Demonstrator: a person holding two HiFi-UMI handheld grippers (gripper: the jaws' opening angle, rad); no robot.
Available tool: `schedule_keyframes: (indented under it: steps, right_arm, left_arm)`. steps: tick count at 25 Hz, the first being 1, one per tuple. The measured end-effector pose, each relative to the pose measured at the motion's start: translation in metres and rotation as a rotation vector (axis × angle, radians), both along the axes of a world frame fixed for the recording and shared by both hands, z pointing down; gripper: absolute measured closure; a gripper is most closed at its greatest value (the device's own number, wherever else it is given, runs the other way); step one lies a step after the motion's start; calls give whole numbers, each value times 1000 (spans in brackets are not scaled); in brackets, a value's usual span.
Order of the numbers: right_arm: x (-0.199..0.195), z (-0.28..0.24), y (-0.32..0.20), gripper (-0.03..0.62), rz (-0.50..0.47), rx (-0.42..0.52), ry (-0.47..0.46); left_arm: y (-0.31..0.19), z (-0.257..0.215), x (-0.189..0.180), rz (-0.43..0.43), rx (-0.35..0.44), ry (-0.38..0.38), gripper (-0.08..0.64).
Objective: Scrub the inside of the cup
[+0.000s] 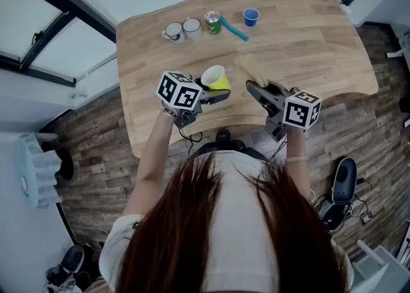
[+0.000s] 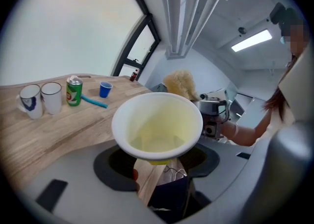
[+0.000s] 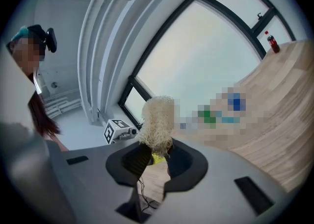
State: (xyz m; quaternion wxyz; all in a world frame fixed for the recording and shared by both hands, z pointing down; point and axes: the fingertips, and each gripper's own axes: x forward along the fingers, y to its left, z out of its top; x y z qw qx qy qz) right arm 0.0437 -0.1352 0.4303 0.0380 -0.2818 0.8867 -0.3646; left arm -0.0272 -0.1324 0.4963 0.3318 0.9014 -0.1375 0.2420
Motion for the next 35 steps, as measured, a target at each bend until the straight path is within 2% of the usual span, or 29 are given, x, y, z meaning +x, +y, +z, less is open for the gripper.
schedule_keyframes:
  steps: [3, 8, 13, 16, 20, 27, 35]
  right_arm:
    - [1, 5, -4, 500, 35, 20, 71]
    - [-1, 13, -9, 502, 66, 67, 200]
    - [-2, 13, -12, 501, 83, 93, 246]
    - [0, 16, -12, 500, 99, 104, 290]
    - [4, 20, -12, 500, 123, 118, 350]
    - [13, 22, -11, 500, 155, 123, 397]
    - [27, 23, -8, 500, 182, 120, 413]
  left_arm:
    - [-7, 8, -9, -72, 41, -92, 305]
    - [-14, 17, -21, -171, 92, -196, 307]
    - [-22, 10, -31, -244, 150, -282, 305]
    - [-21, 19, -38, -277, 156, -321, 305]
    - [-19, 25, -42, -316, 164, -350, 305]
    - [-19, 24, -45, -376, 185, -362, 305]
    - [-20, 19, -52, -456, 210, -380, 305]
